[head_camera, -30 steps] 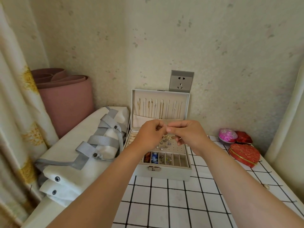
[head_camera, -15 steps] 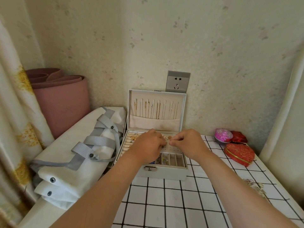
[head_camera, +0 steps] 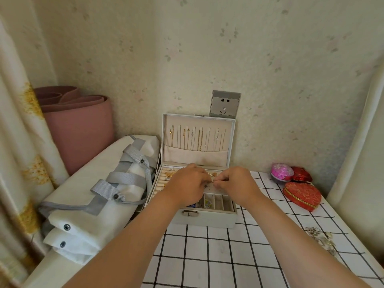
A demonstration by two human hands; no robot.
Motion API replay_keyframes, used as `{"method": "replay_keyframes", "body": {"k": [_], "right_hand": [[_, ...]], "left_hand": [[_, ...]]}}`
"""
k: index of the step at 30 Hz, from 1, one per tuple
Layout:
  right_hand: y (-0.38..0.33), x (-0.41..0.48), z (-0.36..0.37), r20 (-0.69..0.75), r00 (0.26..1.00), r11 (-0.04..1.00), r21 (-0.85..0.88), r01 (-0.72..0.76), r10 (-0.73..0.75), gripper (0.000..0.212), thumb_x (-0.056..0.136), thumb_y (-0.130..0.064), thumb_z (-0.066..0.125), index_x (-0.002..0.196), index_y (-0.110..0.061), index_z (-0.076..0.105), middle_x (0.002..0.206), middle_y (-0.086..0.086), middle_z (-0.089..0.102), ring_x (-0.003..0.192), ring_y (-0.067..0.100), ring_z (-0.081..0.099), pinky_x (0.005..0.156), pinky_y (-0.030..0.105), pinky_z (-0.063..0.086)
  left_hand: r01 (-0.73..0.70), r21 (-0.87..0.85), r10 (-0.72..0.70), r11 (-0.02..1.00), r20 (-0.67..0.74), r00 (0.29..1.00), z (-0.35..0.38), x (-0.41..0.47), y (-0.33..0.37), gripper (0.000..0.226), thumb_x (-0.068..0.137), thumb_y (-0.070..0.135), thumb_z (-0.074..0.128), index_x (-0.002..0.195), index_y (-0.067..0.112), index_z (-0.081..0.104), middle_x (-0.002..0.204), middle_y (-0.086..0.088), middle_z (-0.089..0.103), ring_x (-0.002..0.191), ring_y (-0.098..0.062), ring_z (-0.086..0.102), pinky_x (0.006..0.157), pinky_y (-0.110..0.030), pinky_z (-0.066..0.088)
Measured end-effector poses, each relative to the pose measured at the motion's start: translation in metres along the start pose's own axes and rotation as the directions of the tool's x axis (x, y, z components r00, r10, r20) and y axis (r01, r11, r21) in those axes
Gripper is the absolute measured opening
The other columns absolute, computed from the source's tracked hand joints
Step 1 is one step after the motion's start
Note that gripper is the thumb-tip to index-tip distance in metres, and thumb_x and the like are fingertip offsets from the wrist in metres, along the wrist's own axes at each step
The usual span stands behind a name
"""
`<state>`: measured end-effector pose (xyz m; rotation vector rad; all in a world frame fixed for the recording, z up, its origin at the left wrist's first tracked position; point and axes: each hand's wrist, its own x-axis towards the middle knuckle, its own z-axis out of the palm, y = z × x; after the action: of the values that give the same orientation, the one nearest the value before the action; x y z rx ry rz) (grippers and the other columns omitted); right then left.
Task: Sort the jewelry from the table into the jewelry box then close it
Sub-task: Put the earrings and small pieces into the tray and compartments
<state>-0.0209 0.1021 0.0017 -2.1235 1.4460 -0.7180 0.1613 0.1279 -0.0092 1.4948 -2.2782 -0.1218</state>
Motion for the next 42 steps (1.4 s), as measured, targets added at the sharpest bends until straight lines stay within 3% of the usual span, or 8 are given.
{"method": "replay_keyframes", "body": {"k": [7,12,16,22,26,30,35,42], "right_hand": [[-0.004,-0.004,0.009,0.007,0.995,0.966,-0.239,0.097,-0.099,0.016,0.087,-0.018,0.065,0.073,-0.017,0.074,0.075,0.004,0.07,0.072,0.023,0.065,0.066,0.036,0.055],[-0.009,-0.008,0.013,-0.036,0.974,0.884,-0.428,0.187,-0.224,0.019,0.087,-0.02,0.062,0.071,-0.02,0.071,0.075,0.0,0.065,0.069,0.016,0.06,0.061,0.032,0.052],[-0.009,-0.008,0.014,0.006,0.964,0.852,-0.465,0.238,-0.266,0.015,0.089,-0.024,0.062,0.079,-0.023,0.073,0.084,-0.004,0.064,0.076,0.017,0.061,0.066,0.035,0.053],[-0.008,-0.008,0.001,0.085,0.975,0.928,-0.301,0.22,-0.204,0.011,0.088,-0.023,0.068,0.086,-0.03,0.078,0.088,-0.011,0.066,0.08,0.008,0.062,0.064,0.018,0.044],[-0.012,-0.01,0.002,0.072,0.983,0.961,-0.212,0.178,-0.166,0.011,0.089,-0.024,0.066,0.088,-0.029,0.076,0.088,-0.013,0.068,0.082,0.007,0.063,0.074,0.026,0.052],[-0.016,-0.01,0.006,0.06,0.989,0.948,-0.283,0.145,-0.133,0.014,0.09,-0.03,0.067,0.079,-0.029,0.076,0.079,-0.006,0.067,0.077,0.011,0.063,0.067,0.027,0.05],[-0.013,-0.007,0.007,0.06,0.994,0.961,-0.254,0.106,-0.094,0.01,0.088,-0.029,0.071,0.081,-0.031,0.077,0.075,-0.013,0.062,0.079,0.008,0.062,0.07,0.029,0.052],[-0.004,-0.014,-0.003,0.04,0.999,0.997,-0.068,0.031,-0.028,0.006,0.088,-0.04,0.071,0.093,-0.04,0.072,0.092,-0.015,0.069,0.087,0.004,0.063,0.081,0.028,0.054]], "left_hand": [[0.085,-0.024,-0.085,0.996,-0.008,0.996,-0.009,-0.007,-0.002,0.031,0.095,0.016,0.051,0.118,0.028,0.069,0.117,0.01,0.063,0.117,-0.012,0.045,0.096,-0.036,0.046],[0.063,0.021,-0.064,0.998,0.038,0.997,-0.009,-0.013,0.003,0.03,0.093,0.019,0.051,0.113,0.028,0.072,0.107,0.008,0.064,0.107,-0.014,0.046,0.087,-0.04,0.049],[0.066,0.031,-0.067,0.997,0.043,0.997,-0.01,-0.012,0.006,0.031,0.092,0.019,0.05,0.112,0.027,0.072,0.104,0.006,0.064,0.104,-0.016,0.047,0.084,-0.039,0.048],[0.071,0.018,-0.072,0.997,0.037,0.997,-0.011,-0.013,0.006,0.031,0.093,0.02,0.05,0.112,0.026,0.073,0.105,0.005,0.066,0.108,-0.017,0.05,0.086,-0.038,0.049],[0.053,0.031,-0.053,0.998,0.001,0.999,-0.009,-0.015,0.006,0.032,0.092,0.02,0.052,0.117,0.027,0.07,0.108,0.005,0.064,0.107,-0.015,0.047,0.085,-0.037,0.048],[0.056,0.047,-0.057,0.997,0.016,0.998,-0.009,-0.015,0.008,0.031,0.092,0.021,0.051,0.115,0.027,0.072,0.104,0.004,0.065,0.104,-0.017,0.048,0.083,-0.038,0.049],[0.049,0.058,-0.05,0.997,0.014,0.999,-0.01,-0.014,0.008,0.031,0.092,0.022,0.05,0.111,0.029,0.074,0.098,0.005,0.066,0.1,-0.016,0.05,0.081,-0.037,0.049],[0.059,-0.005,-0.06,0.998,-0.048,0.997,-0.013,-0.013,0.013,0.03,0.092,0.026,0.054,0.118,0.029,0.069,0.109,0.006,0.066,0.111,-0.015,0.051,0.088,-0.035,0.049]]}}
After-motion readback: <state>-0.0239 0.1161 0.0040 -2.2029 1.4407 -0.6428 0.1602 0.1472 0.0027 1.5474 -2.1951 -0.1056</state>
